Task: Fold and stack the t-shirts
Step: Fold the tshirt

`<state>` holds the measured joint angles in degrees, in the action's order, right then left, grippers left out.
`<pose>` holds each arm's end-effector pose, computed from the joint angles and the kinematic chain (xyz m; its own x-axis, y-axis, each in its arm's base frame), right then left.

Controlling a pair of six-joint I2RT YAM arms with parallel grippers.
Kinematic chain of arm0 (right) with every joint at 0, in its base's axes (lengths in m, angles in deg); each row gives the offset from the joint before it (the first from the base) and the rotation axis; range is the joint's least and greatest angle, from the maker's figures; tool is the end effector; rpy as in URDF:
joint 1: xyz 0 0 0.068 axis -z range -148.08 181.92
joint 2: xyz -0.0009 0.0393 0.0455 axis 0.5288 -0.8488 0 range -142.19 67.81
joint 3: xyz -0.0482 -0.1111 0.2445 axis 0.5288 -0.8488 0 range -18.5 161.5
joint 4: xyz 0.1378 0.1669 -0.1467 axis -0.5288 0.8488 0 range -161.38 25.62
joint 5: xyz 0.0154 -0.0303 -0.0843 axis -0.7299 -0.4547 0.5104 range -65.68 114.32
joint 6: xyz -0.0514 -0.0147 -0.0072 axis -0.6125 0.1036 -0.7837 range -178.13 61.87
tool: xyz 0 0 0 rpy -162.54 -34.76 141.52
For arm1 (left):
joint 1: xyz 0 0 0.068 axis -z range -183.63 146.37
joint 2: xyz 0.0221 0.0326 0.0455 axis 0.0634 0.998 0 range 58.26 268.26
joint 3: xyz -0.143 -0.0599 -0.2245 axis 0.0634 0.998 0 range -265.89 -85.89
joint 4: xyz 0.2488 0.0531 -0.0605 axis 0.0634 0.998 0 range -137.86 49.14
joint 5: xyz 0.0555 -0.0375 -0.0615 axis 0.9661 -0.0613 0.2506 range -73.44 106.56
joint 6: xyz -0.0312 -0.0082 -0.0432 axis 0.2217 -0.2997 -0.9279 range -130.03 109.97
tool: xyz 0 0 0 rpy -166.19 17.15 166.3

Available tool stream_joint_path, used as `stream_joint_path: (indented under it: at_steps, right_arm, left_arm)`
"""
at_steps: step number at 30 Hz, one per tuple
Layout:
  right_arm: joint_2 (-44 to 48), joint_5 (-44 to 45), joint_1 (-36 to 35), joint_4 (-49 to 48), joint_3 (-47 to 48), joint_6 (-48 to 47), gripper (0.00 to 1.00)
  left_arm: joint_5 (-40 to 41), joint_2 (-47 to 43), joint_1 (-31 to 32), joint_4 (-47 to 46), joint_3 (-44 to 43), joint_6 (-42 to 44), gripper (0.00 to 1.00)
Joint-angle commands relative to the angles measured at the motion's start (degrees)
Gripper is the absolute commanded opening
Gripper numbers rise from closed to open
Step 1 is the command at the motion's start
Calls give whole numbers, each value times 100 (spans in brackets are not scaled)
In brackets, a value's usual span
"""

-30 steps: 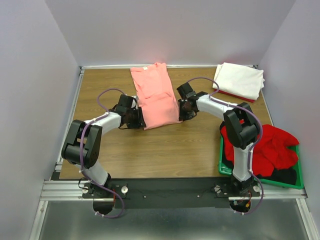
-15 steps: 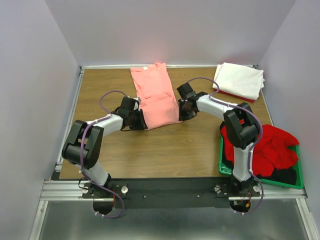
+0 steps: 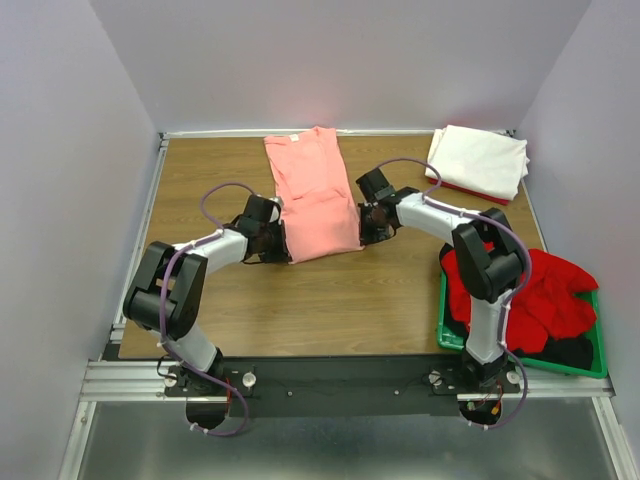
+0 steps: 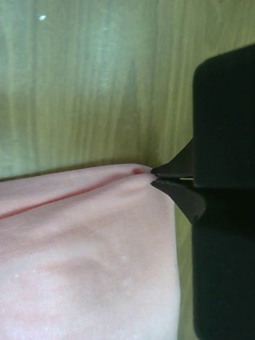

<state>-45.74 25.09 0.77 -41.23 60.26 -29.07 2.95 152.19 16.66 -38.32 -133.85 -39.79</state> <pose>0.3489 0.2103 0.1657 -0.9265 0.0075 -0.3763 -0.0713 0.9782 0.1951 0.2908 -0.1165 0.1529 -0.9004 -0.1813 -0.3954 0.0175 0.8931 -0.4495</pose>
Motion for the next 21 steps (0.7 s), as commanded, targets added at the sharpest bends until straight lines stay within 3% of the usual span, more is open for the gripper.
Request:
stream_joint_path:
  at_steps: [1, 13, 21]
  right_arm:
    - [552, -42, -4, 342, -343, -58, 1]
    - [2126, -350, -48, 1484, -827, 117, 0]
    - [3180, -149, -548, 2643, -591, 652, 0]
  left_arm:
    - [560, -173, 45, 969, -98, 295, 0]
    - [271, -1622, 54, 2235, -504, 480, 0]
    - [-98, -2940, 106, 3263, -406, 208, 0]
